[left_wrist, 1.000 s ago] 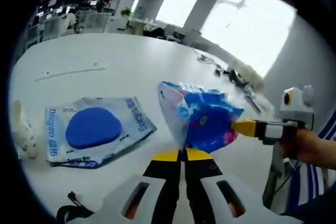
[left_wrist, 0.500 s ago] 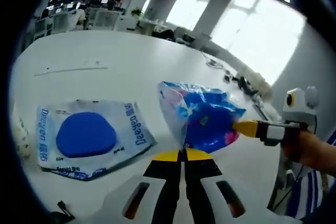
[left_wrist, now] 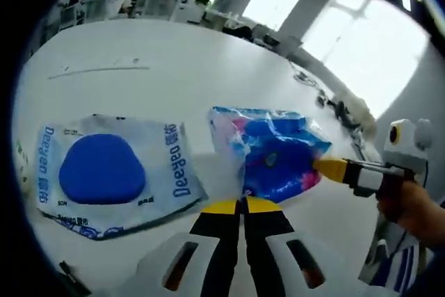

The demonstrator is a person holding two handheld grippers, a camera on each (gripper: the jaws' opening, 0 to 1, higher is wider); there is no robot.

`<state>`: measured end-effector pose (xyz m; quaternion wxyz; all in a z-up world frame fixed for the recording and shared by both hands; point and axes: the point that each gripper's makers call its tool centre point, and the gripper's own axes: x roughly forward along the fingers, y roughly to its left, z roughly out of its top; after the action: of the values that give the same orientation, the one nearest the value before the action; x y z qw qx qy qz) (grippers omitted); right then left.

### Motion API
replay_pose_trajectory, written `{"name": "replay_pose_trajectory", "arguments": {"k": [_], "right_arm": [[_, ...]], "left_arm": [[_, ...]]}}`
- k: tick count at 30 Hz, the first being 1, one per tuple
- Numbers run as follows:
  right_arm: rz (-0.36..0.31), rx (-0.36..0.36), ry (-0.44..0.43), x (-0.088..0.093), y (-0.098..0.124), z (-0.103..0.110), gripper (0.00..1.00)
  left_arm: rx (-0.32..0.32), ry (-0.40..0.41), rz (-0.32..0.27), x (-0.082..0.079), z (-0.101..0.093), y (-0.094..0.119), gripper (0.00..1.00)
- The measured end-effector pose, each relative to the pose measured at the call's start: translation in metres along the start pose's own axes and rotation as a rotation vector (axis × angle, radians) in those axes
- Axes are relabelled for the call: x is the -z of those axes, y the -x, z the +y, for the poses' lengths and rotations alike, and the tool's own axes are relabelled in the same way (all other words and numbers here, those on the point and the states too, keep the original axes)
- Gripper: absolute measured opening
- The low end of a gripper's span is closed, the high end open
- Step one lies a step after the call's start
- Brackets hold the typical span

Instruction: Arrange the tabletop items into an orderly group along one side of the table until the central work area is clear of visible clutter.

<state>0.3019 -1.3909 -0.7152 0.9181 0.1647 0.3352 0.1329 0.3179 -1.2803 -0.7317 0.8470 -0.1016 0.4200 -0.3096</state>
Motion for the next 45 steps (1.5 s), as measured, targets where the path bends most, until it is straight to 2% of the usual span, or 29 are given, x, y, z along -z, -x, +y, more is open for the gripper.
{"name": "replay_pose_trajectory", "arguments": {"k": [4,8,10,11,13,16,20,26,31,39,45], "right_arm": [[0.005,-0.003,-0.035,-0.002,-0.003,-0.005,0.00],[0.042,-0.021,0.013,0.002,-0.013,0.001,0.00],[0.046,-0.006,0.017,0.002,-0.017,-0.001,0.00],[0.046,0.011,-0.001,0.002,-0.019,-0.007,0.00],[0.056,-0.007,-0.057,0.004,-0.023,-0.007,0.00],[0.072,0.000,-0.012,0.008,-0.026,-0.006,0.00],[0.070,0.006,-0.059,0.008,-0.029,-0.010,0.00],[0.078,0.025,-0.054,0.007,-0.032,-0.015,0.00],[0.055,0.016,-0.107,0.008,-0.033,-0.013,0.00],[0.074,0.012,-0.068,0.010,-0.035,-0.011,0.00],[0.075,0.019,-0.077,0.010,-0.037,-0.011,0.00]], "left_arm": [[-0.016,-0.015,0.009,0.002,-0.003,-0.004,0.01],[-0.058,-0.006,0.030,0.007,0.008,-0.004,0.01],[-0.040,-0.003,0.043,0.006,0.009,-0.009,0.01],[-0.021,-0.013,0.052,0.006,0.008,-0.011,0.01],[-0.024,-0.007,0.074,0.007,0.014,-0.013,0.01],[-0.037,0.011,0.070,0.004,0.018,-0.014,0.01],[-0.042,0.033,0.072,0.006,0.016,-0.015,0.01],[-0.045,0.080,0.067,0.008,0.014,-0.018,0.01],[-0.051,0.067,0.066,0.005,0.017,-0.016,0.01],[-0.058,0.055,0.060,0.005,0.017,-0.011,0.01],[-0.064,0.068,0.060,0.007,0.016,-0.008,0.01]]}}
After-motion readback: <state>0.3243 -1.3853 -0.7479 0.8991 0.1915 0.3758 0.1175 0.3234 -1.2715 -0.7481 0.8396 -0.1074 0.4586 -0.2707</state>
